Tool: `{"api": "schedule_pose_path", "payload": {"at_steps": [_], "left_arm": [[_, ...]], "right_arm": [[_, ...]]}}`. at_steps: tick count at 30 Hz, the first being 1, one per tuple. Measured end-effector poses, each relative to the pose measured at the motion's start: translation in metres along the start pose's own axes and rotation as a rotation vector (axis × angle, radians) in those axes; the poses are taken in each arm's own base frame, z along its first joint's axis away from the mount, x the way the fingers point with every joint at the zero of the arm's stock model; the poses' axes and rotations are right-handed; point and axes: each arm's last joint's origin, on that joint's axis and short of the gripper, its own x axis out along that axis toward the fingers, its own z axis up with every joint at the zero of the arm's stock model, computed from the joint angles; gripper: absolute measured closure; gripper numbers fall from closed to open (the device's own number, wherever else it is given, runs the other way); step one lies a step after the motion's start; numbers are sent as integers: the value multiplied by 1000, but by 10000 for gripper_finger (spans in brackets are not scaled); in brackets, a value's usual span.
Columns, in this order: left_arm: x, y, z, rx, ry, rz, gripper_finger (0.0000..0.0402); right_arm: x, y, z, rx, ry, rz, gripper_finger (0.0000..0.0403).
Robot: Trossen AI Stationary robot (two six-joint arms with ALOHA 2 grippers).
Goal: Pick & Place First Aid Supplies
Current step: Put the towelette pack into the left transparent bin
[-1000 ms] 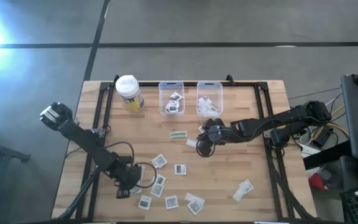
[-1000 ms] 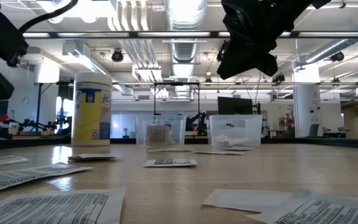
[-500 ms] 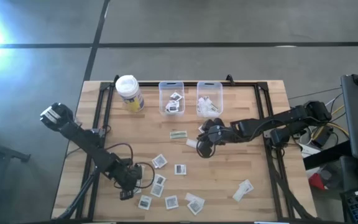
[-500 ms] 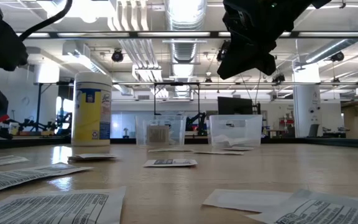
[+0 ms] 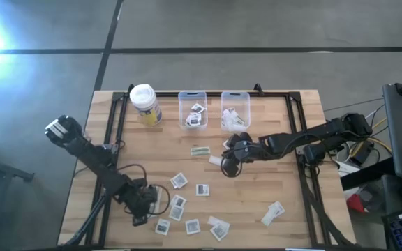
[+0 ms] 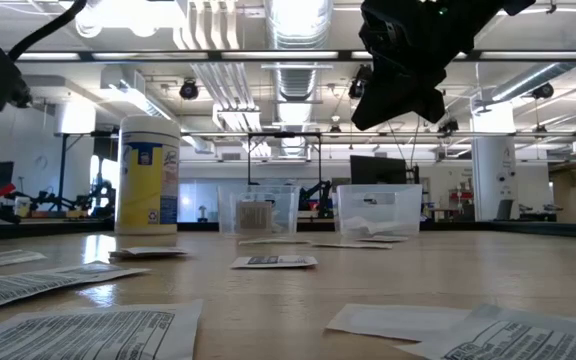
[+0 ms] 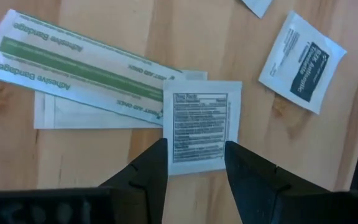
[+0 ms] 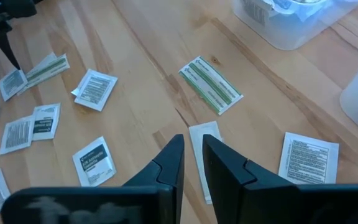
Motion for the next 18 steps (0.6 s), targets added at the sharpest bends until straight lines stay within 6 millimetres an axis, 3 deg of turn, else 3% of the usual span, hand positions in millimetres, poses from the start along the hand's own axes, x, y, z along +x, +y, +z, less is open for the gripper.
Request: {"api": "schedule_pose_path", "payload": {"at_steps": [18], "left_arm": [[9, 12, -12, 32, -14, 54, 251]], "right_arm": [[0, 0, 0, 3, 0, 0, 346]]}}
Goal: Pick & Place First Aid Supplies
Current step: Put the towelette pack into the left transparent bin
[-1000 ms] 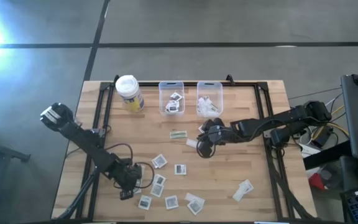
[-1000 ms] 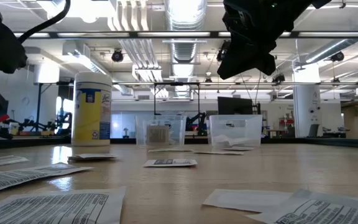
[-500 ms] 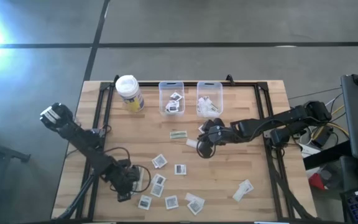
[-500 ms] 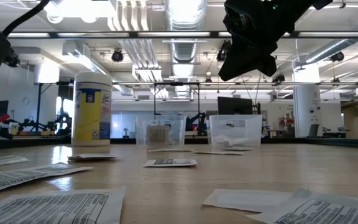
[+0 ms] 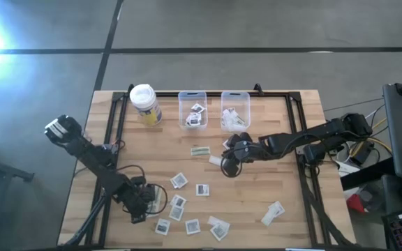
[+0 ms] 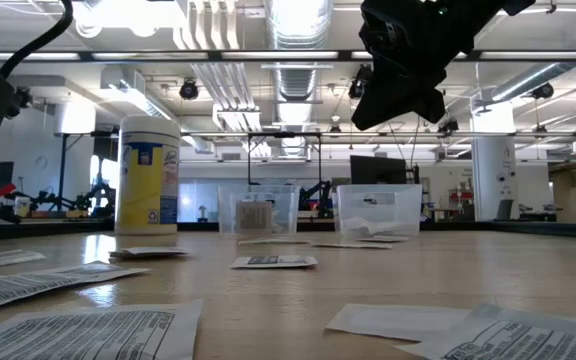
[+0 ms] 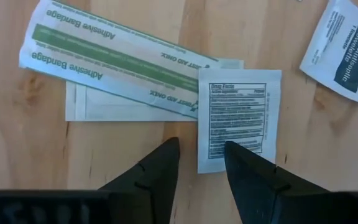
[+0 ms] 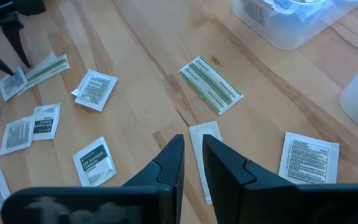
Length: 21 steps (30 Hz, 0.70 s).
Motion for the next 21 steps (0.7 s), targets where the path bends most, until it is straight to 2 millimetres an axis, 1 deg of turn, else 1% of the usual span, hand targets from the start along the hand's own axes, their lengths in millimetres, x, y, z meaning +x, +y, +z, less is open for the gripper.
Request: {"api": "schedule_pose_path", "payload": {"at_steps": [13, 21], "left_arm": [[7, 11, -7, -25, 1, 41, 251], [5, 14, -9, -22, 36, 88, 251]], "right_arm": [[0, 0, 0, 0, 0, 0, 346], [0, 0, 0, 0, 0, 1, 346]]}}
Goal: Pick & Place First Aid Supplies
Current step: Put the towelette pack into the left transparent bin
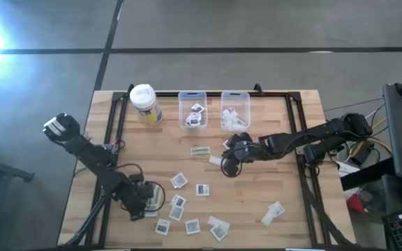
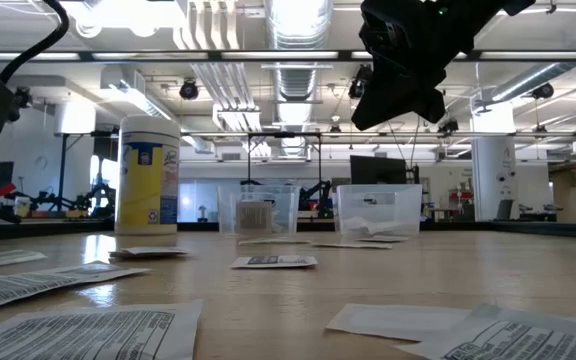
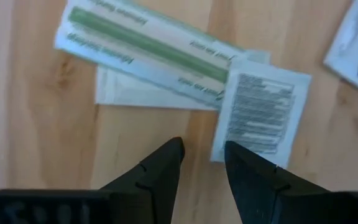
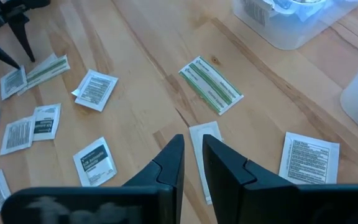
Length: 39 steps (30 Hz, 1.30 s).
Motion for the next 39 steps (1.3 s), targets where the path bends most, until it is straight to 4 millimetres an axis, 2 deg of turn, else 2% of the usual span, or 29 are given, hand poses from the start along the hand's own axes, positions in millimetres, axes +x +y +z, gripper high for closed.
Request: {"api": "schedule_pose_path", "payload": {"at_steps": [7, 16, 21, 33, 37, 39], "left_arm": [[-4, 0, 0, 16, 28, 33, 251], [-27, -27, 18, 151, -44, -61, 251], [-21, -30, 19, 185, -54, -61, 251], [8, -25, 13, 183, 25, 46, 251], [13, -18, 8, 125, 82, 146, 251], [14, -7, 2, 115, 140, 228, 256]], "right_arm": [[0, 0, 0, 12, 0, 1, 346], [0, 0, 0, 15, 0, 1, 346], [0, 0, 0, 15, 0, 1, 346], [0, 0, 0, 9, 0, 0, 346], [0, 0, 0, 9, 0, 1, 346], [0, 0, 0, 9, 0, 1, 346]]}}
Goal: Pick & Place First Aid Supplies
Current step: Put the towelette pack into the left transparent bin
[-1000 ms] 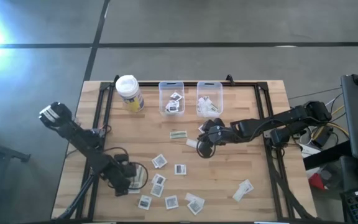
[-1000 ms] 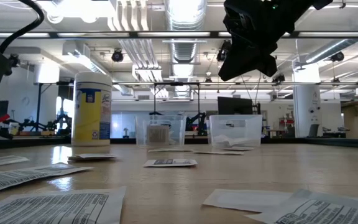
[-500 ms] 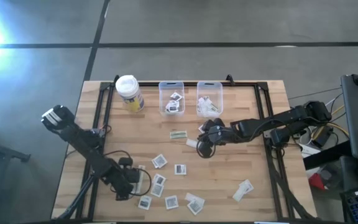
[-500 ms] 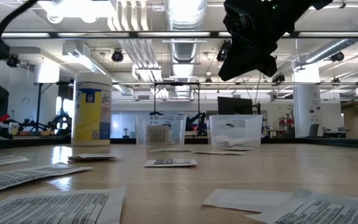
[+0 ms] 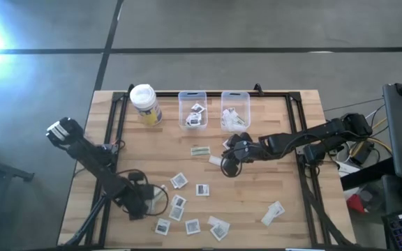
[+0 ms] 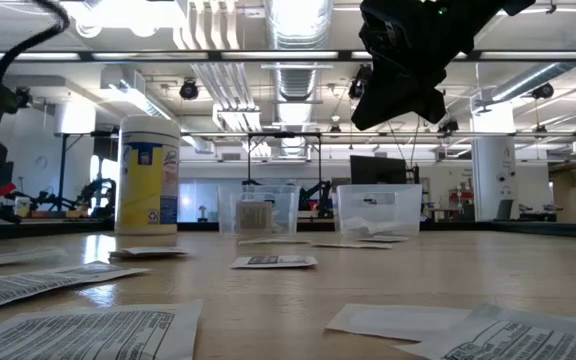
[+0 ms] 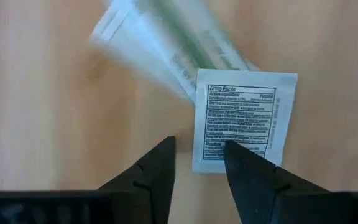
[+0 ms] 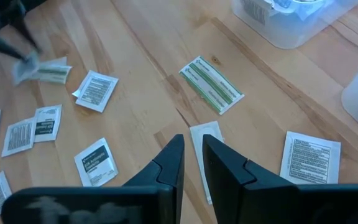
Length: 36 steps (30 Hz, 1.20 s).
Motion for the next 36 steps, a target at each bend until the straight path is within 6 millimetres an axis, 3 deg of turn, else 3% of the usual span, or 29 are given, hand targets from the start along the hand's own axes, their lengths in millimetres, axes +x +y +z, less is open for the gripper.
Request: {"api": "schedule_pose_path", "payload": {"at_steps": [6, 19, 26, 36], "left_arm": [[0, 4, -3, 2, 27, 18, 287], [0, 4, -4, 43, 29, 15, 394], [-5, 5, -4, 41, 14, -7, 400], [-46, 10, -2, 20, -151, -123, 401]], "right_arm": [[0, 0, 0, 2, 0, 1, 346], [0, 0, 0, 3, -2, 3, 346], [0, 0, 0, 3, 0, 6, 346], [-5, 11, -6, -27, 5, 42, 346]]}}
